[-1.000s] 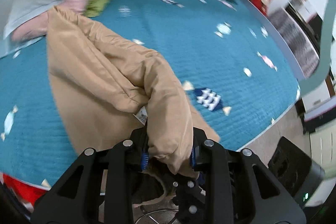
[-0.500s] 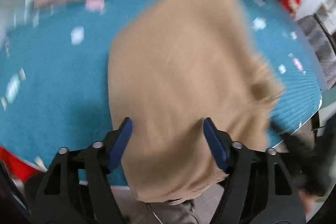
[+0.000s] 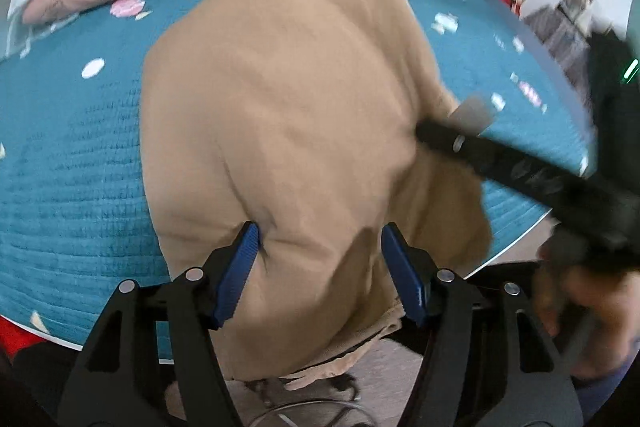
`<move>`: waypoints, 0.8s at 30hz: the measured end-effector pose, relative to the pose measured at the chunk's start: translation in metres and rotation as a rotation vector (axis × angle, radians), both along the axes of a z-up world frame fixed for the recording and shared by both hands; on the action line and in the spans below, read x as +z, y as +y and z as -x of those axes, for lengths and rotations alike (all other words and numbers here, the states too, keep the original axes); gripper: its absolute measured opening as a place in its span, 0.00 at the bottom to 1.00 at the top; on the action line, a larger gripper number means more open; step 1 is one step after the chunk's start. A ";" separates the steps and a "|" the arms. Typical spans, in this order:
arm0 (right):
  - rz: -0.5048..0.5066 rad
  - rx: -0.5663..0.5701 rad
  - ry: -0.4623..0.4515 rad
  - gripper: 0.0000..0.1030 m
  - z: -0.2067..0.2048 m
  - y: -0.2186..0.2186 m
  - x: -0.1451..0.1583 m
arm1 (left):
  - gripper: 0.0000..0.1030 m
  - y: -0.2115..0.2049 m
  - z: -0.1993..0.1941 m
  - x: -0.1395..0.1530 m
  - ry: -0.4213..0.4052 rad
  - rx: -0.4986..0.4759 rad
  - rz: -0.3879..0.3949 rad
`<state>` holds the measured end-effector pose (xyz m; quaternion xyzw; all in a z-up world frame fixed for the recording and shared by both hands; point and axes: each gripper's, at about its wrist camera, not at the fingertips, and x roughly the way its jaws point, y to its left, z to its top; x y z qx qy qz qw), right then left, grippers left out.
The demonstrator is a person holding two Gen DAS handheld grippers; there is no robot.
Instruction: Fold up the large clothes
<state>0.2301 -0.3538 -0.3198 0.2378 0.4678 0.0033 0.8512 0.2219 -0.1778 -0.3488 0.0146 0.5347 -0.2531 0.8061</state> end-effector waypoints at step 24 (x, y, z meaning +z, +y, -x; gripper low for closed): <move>-0.498 -0.238 0.217 0.83 0.077 -0.075 -0.091 | 0.75 0.052 -0.035 -0.036 0.139 0.217 0.098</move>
